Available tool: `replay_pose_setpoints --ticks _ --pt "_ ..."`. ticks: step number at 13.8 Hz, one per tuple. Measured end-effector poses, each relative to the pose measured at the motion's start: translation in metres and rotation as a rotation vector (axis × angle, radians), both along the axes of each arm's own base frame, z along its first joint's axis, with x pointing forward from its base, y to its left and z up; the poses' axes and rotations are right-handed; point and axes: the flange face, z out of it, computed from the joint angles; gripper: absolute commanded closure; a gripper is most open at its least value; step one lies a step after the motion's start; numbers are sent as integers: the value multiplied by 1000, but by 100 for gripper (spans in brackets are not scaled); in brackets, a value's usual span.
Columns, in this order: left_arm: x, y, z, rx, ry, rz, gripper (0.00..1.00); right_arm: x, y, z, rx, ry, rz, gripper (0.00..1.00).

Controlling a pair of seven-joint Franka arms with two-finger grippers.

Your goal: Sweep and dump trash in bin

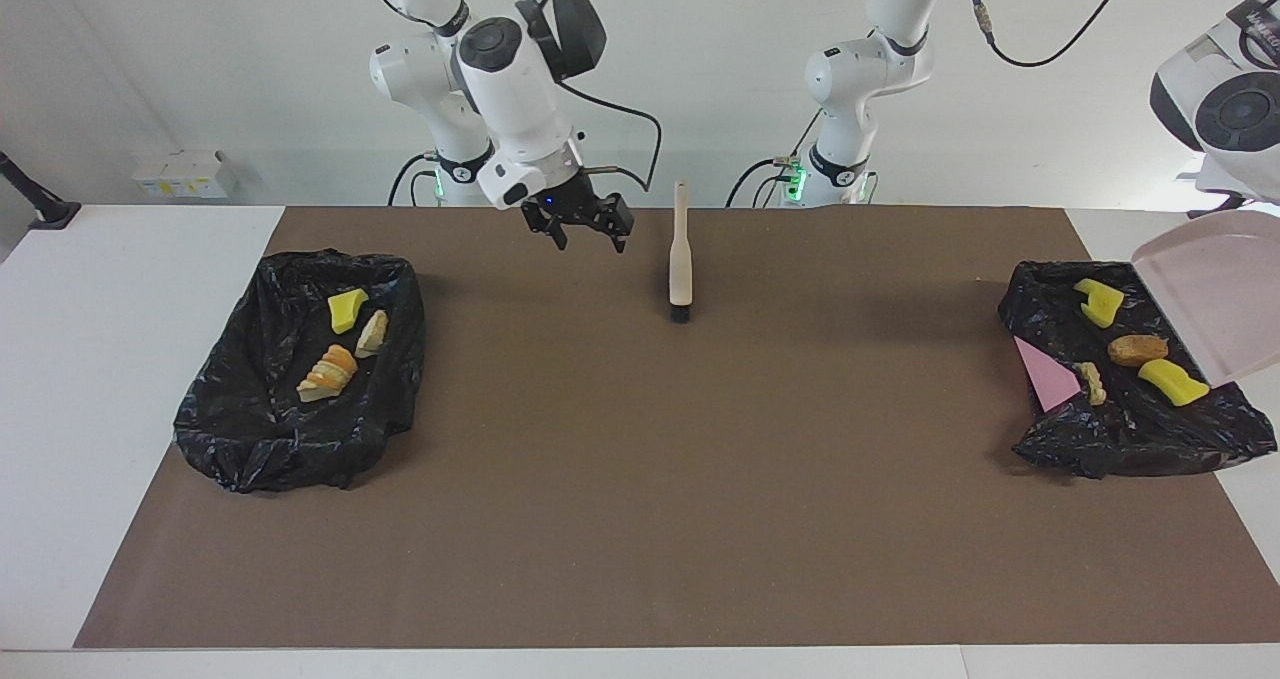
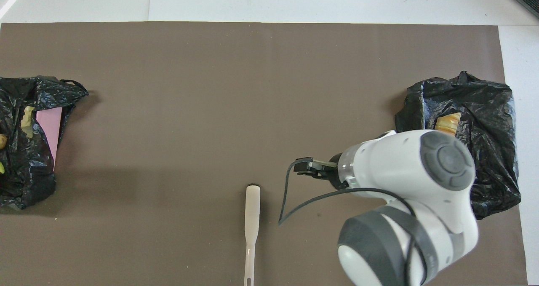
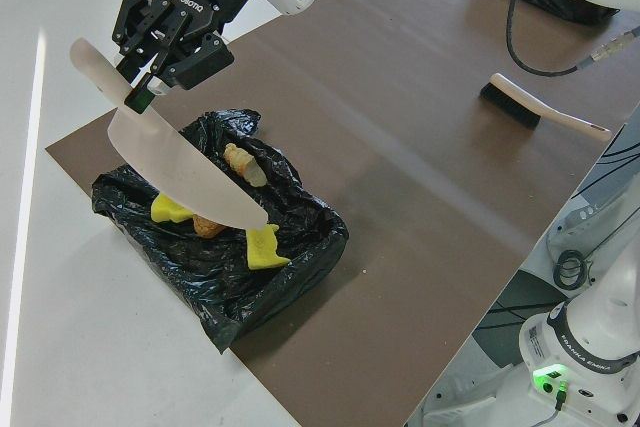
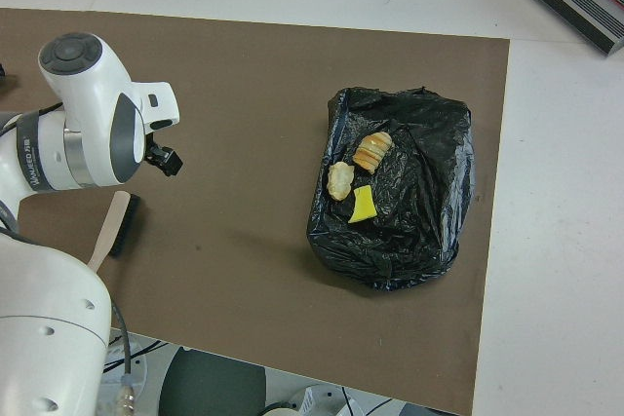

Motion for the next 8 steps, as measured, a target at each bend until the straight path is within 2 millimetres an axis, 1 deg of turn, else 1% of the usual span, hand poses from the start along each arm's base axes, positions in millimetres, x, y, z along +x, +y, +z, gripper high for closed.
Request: replay_pose_setpoints --ticks 2,3,4,6,8 --pt "3 -31 -9 -82 0 14 100 26 -55 23 -1 -88 122 0" --pt "4 -50 -14 -124 -6 35 100 34 -78 33 -7 -115 187 0" --pt "4 -69 -18 -157 -14 58 100 40 -97 43 -18 -136 231 0" --pt "3 -112 -26 -218 -23 82 100 46 -126 69 -82 -153 275 0" --pt "0 -150 -36 -287 -41 127 100 49 -141 95 -182 -173 292 0"
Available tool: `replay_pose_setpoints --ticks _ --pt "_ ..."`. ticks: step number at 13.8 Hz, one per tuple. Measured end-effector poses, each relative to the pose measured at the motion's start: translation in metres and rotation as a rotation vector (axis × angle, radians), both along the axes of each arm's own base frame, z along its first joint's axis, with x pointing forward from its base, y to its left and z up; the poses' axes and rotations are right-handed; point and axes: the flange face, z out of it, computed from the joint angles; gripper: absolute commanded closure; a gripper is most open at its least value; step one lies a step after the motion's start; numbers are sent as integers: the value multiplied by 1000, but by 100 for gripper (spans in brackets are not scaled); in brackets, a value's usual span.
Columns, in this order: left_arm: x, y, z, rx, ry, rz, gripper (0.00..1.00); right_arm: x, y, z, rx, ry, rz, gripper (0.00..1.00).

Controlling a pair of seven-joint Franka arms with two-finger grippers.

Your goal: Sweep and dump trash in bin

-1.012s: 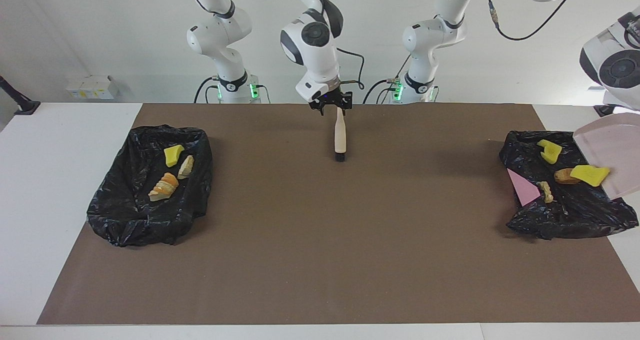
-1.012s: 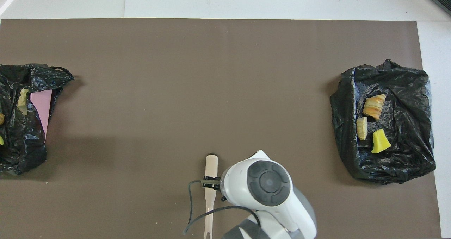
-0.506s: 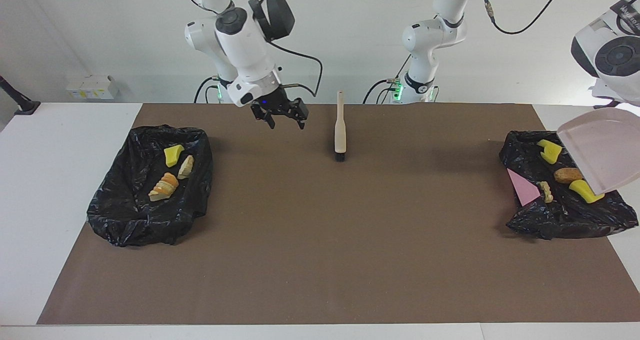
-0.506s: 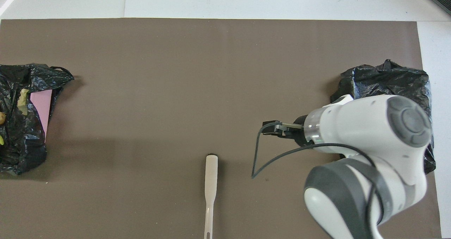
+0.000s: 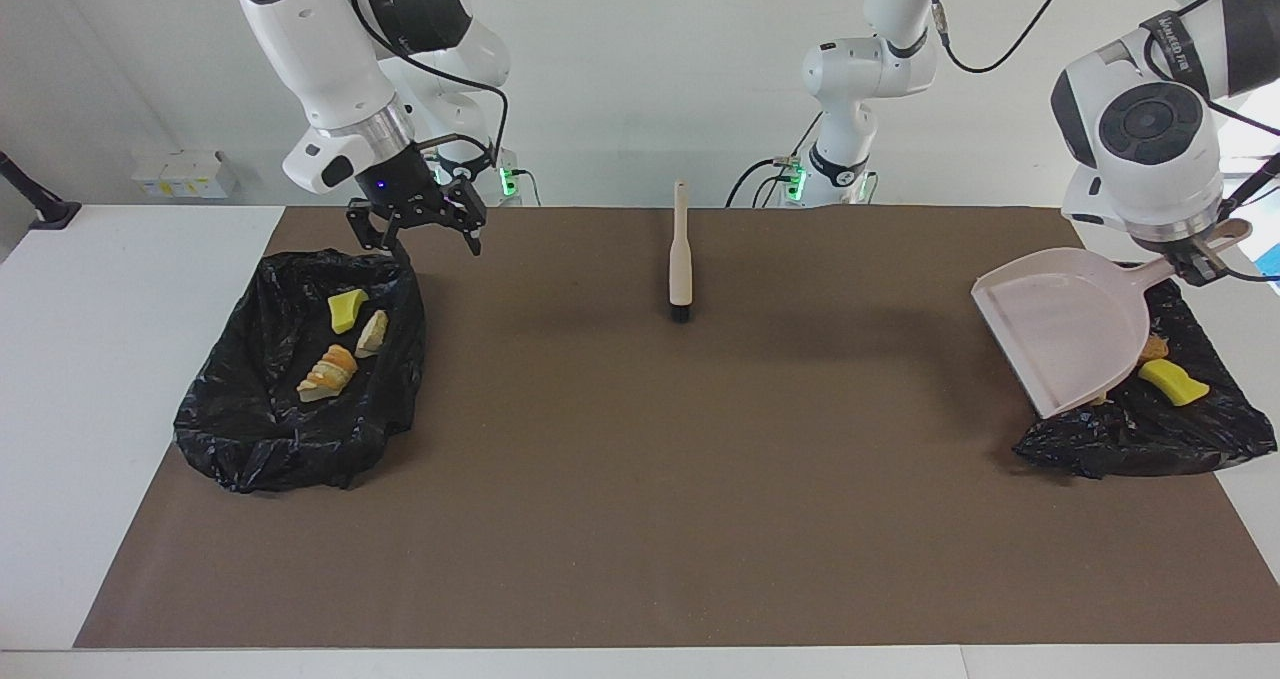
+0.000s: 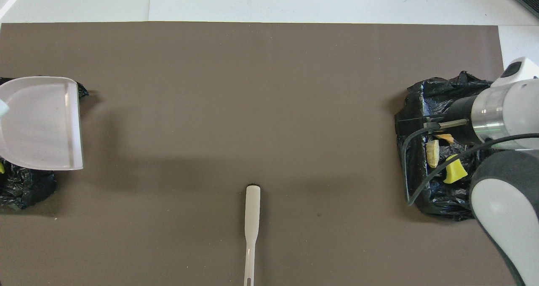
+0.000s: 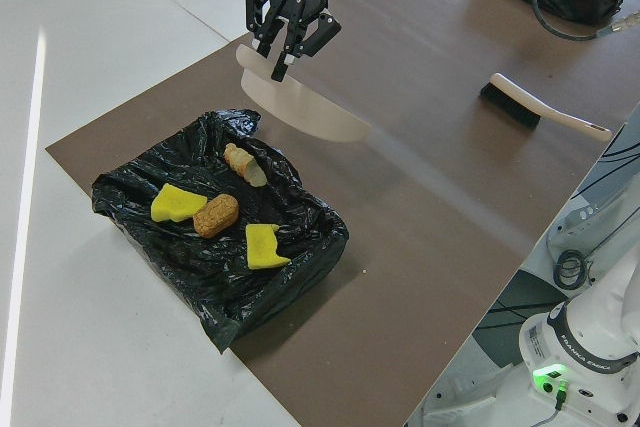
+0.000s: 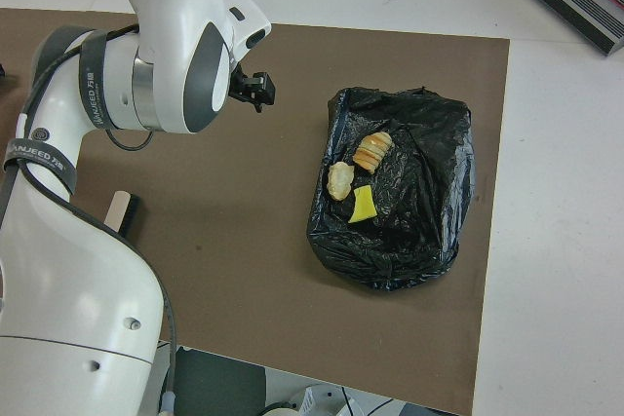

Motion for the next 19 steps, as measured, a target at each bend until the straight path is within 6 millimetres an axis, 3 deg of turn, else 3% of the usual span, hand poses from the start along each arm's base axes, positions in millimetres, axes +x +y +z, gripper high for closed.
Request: replay_pose_setpoints --ticks 4,7,10,14,17,19 --pt "-9 -69 -23 -128 -45 126 100 7 -35 30 -102 -7 -35 0" --pt "-21 -134 -44 -191 -111 280 100 12 -65 47 -101 75 -145 0" --pt "-34 -192 -63 -278 -164 511 100 13 -66 55 -100 119 -255 0" --pt "-43 -267 -84 -356 -275 826 100 10 -59 62 -107 121 -260 0" --pt "-52 -343 -118 -407 -348 943 100 10 -63 62 -107 124 -266 0" --pt "-50 -367 -141 -440 -364 987 100 9 -63 61 -109 137 -267 0"
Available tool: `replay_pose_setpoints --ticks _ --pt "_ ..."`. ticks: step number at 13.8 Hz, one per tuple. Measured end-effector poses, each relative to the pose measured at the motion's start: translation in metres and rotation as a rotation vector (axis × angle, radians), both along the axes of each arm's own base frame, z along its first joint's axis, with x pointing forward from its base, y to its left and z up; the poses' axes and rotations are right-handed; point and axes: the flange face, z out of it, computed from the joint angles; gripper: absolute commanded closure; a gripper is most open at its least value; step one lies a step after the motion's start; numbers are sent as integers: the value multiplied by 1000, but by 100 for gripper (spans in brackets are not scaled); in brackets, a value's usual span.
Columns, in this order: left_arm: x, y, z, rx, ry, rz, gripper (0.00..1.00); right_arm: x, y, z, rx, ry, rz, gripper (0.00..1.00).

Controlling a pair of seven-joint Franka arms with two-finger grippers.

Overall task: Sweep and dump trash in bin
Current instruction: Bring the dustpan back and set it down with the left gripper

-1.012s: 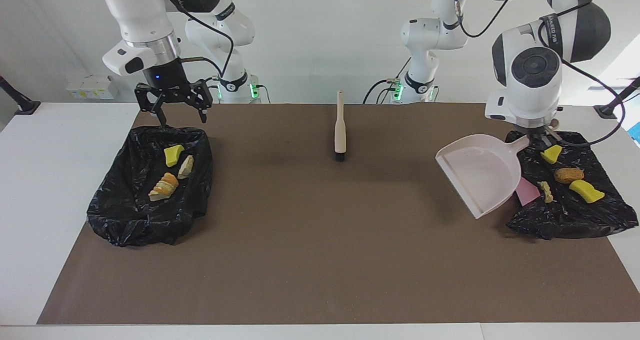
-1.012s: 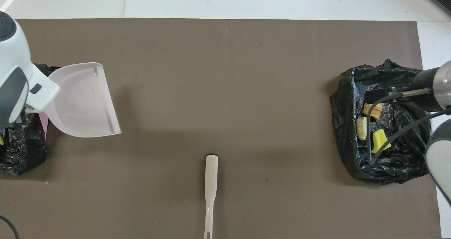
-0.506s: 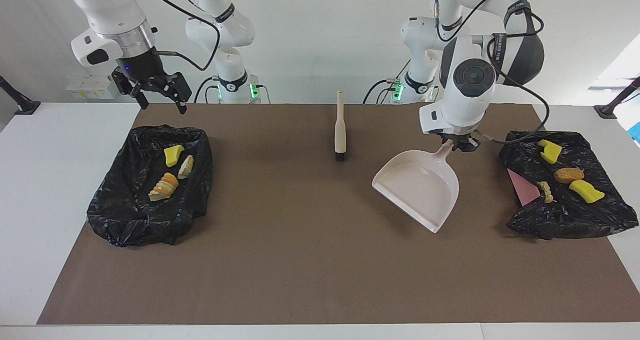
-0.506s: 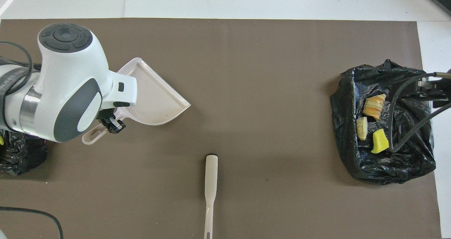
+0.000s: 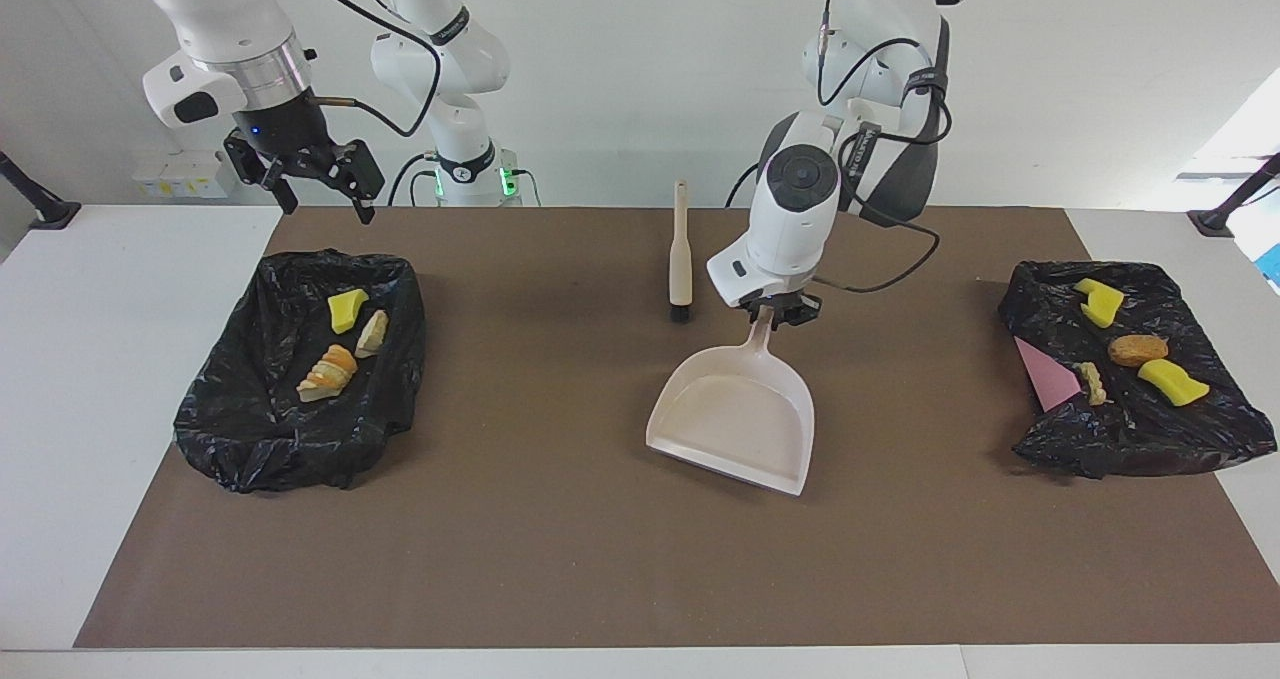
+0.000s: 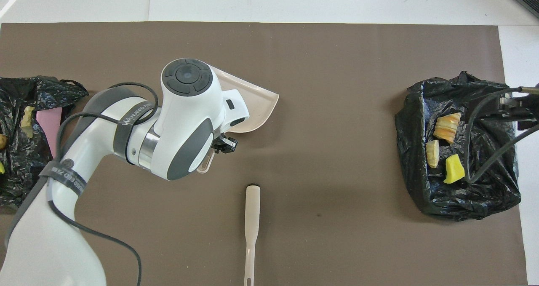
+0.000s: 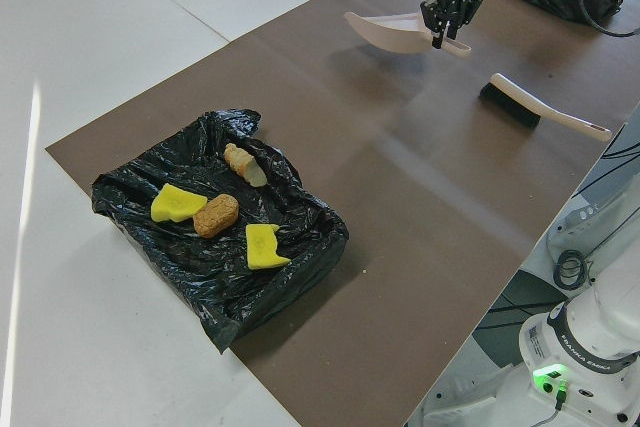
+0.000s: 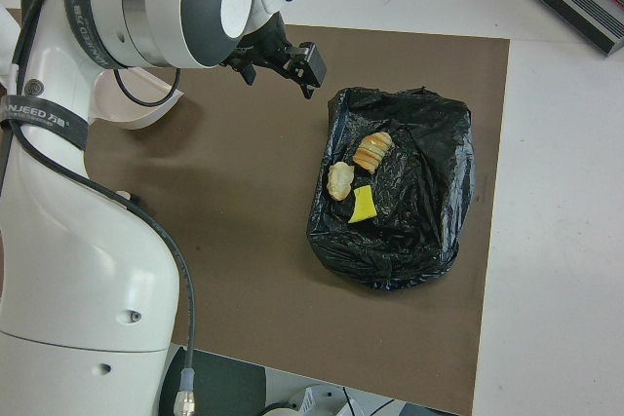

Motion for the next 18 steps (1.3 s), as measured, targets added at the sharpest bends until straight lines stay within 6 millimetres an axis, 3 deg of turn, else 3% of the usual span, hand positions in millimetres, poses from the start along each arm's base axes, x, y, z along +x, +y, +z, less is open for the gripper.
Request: replay_pose_setpoints --ticks 4,5,7,10,13,18 --pt "-3 -45 -46 -45 -31 151 100 -4 1 -3 0 32 0 0" --pt "-5 -57 -53 -56 -42 183 1 -4 1 -3 0 34 2 0" --pt "-6 -64 -51 -71 -57 199 0 -6 2 -4 0 38 4 0" --pt "9 -43 -29 -84 -81 238 0 -8 3 -5 -1 40 4 0" --pt "30 4 -2 -83 -92 312 0 -10 3 -5 -1 41 4 0" --pt "70 97 18 -100 -127 375 0 -10 3 -5 -1 41 4 0"
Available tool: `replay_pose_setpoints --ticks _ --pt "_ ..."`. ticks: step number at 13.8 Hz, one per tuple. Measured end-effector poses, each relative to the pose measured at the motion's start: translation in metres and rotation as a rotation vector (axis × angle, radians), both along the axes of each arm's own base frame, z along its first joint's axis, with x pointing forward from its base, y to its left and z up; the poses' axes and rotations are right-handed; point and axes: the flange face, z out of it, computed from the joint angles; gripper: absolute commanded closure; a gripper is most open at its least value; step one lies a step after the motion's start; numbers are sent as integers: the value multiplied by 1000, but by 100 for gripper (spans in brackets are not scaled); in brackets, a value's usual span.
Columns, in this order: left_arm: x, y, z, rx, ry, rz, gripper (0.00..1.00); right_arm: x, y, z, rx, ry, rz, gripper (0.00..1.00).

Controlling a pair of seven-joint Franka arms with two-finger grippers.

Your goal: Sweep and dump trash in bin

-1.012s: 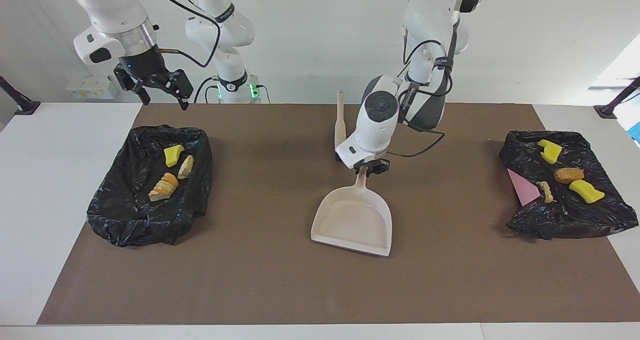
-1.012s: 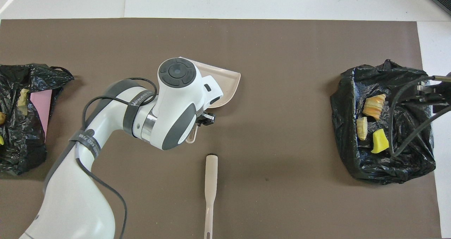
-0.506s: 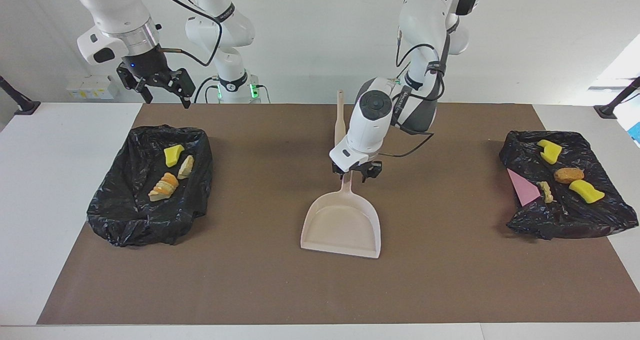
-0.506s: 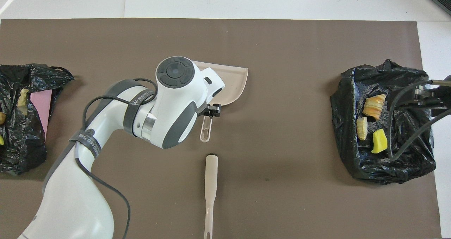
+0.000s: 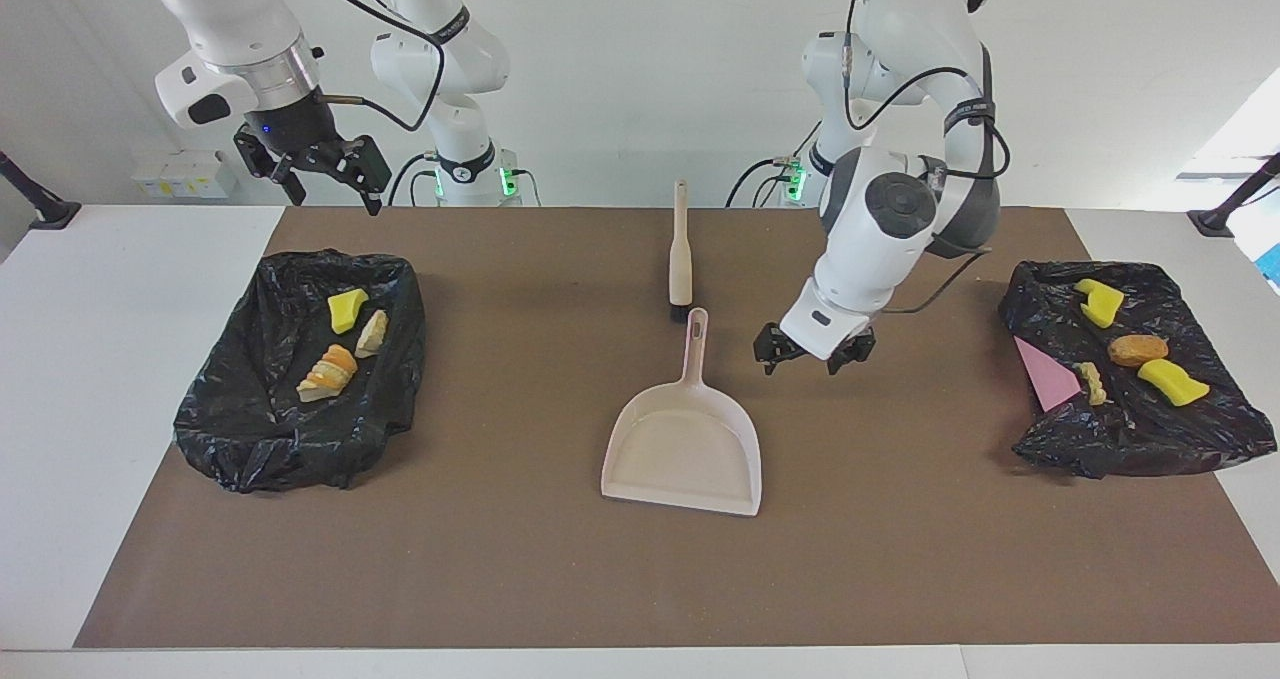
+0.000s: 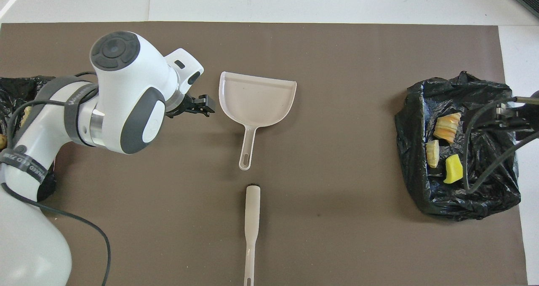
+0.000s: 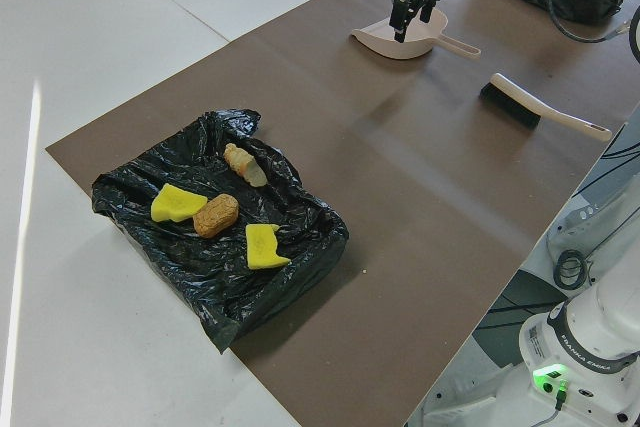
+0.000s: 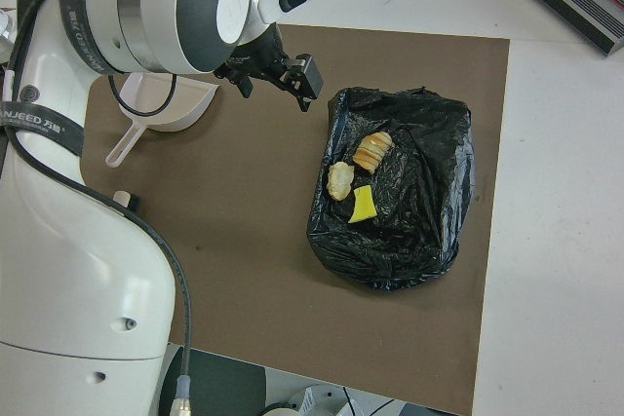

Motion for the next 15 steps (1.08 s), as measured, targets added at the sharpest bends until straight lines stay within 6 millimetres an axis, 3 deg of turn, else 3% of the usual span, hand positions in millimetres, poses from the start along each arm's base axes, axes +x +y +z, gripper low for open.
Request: replay_pose_setpoints --ticks 4,7,11,15 --pt "21 74 23 -8 -52 -56 0 0 1 0 0 0 1 0" --pt "29 128 52 5 -106 -53 0 0 2 0 0 -1 3 0" --pt "15 159 102 74 -155 -71 0 -1 4 1 0 -3 7 0" --pt "-14 197 148 85 -132 -15 0 -1 5 2 1 -5 9 0"
